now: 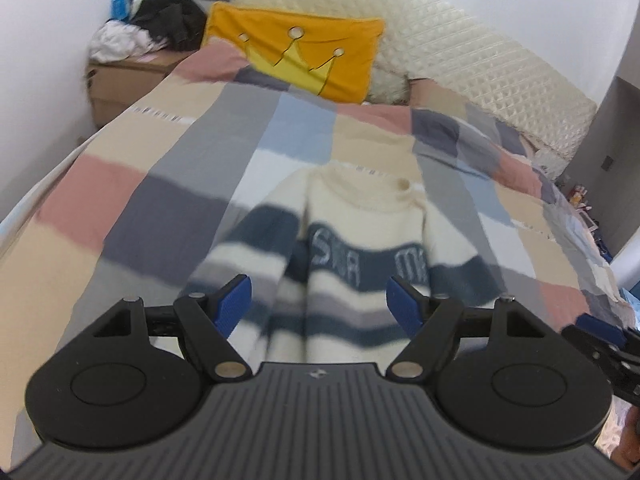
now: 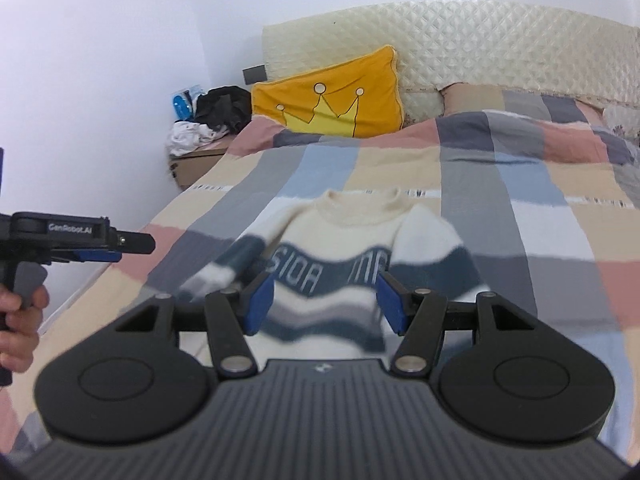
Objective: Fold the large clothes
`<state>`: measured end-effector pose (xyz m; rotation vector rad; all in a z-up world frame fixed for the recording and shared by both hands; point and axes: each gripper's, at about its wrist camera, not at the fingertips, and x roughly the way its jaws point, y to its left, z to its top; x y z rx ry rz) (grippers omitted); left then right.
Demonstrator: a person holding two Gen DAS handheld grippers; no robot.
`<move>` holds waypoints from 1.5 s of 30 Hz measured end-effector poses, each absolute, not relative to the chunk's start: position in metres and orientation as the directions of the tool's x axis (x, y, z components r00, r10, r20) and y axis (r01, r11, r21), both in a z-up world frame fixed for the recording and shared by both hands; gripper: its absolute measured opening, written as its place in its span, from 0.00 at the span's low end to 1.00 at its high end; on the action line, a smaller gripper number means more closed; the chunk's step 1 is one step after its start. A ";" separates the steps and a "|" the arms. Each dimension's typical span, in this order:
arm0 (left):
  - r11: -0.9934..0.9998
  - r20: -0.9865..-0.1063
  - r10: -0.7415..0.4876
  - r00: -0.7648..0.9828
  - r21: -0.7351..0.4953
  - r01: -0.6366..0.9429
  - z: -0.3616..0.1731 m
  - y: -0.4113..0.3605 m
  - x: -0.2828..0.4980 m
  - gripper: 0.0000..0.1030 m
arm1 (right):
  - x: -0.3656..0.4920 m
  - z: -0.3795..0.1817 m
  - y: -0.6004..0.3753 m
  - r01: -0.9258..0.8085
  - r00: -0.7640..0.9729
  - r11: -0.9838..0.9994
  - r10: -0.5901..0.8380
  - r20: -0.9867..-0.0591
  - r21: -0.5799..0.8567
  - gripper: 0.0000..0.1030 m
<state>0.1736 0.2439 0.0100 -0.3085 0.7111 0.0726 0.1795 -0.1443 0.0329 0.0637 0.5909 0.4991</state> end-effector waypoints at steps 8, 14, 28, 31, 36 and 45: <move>0.943 -0.706 -0.035 0.707 -0.258 -0.212 -0.027 0.251 0.130 0.76 | 0.138 -0.005 -0.172 -0.402 0.713 0.883 0.468 -0.522 0.242 0.57; 0.921 -0.749 -0.001 0.662 -0.259 -0.292 -0.057 0.283 0.123 0.76 | 0.131 -0.042 -0.182 -0.400 0.677 0.878 0.477 -0.560 0.264 0.57; 0.860 -0.860 -0.020 0.511 -0.276 -0.430 -0.106 0.363 0.094 0.76 | 0.132 -0.070 -0.175 -0.439 0.598 0.853 0.512 -0.617 0.282 0.57; 0.858 -0.868 -0.038 0.495 -0.283 -0.429 -0.117 0.363 0.092 0.76 | 0.130 -0.070 -0.175 -0.455 0.593 0.844 0.525 -0.610 0.284 0.57; 0.852 -0.885 -0.071 0.461 -0.294 -0.433 -0.137 0.365 0.095 0.75 | 0.132 -0.073 -0.168 -0.459 0.589 0.850 0.510 -0.627 0.260 0.57; 0.832 -0.877 -0.201 0.436 -0.388 -0.397 -0.158 0.365 0.106 0.32 | 0.138 -0.082 -0.165 -0.435 0.592 0.873 0.461 -0.661 0.219 0.57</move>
